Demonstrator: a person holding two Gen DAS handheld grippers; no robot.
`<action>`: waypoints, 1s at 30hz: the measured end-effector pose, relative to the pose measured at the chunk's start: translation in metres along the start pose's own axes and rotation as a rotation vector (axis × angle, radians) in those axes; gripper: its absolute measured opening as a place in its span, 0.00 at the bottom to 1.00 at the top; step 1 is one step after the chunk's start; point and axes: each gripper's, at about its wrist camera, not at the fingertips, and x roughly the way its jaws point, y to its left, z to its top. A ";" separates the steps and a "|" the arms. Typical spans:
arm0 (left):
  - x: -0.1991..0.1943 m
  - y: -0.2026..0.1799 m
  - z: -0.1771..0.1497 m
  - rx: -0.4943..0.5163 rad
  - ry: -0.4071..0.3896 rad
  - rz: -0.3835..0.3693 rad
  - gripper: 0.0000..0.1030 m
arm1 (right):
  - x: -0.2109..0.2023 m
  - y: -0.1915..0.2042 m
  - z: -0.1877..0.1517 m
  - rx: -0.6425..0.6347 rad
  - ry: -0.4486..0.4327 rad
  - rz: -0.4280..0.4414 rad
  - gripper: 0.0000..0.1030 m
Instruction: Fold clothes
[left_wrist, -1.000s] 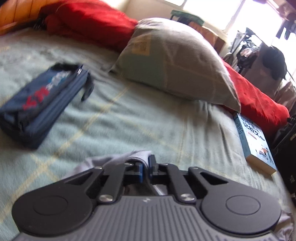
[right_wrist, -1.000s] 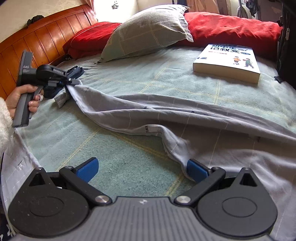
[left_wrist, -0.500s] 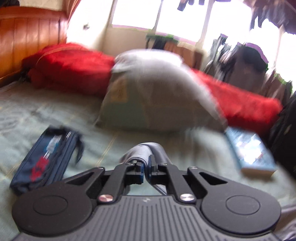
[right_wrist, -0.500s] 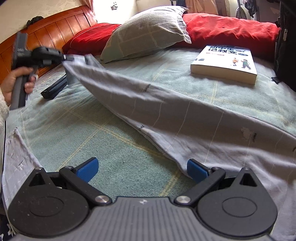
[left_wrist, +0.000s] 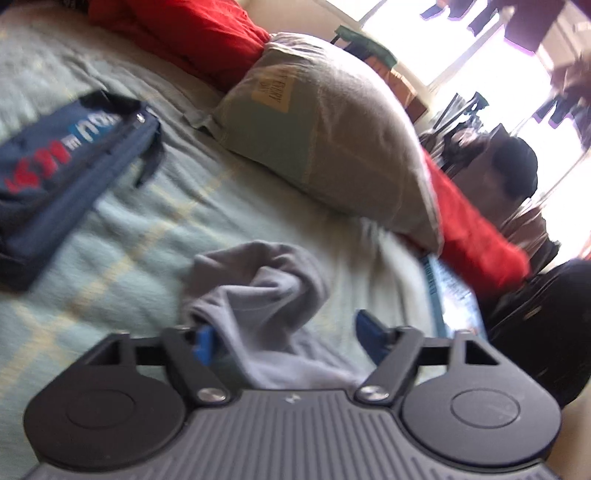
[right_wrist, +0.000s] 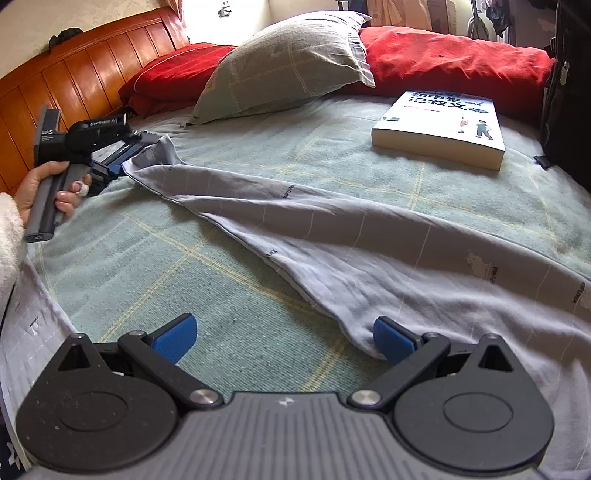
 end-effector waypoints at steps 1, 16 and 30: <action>0.002 0.003 0.000 -0.032 -0.009 -0.028 0.76 | 0.000 0.001 0.000 0.000 0.000 0.000 1.00; -0.032 -0.037 0.012 0.269 -0.280 0.276 0.76 | -0.001 -0.009 -0.007 0.019 -0.004 -0.020 1.00; -0.028 -0.067 -0.002 0.339 -0.089 0.141 0.77 | -0.021 -0.016 0.005 0.053 -0.059 0.024 1.00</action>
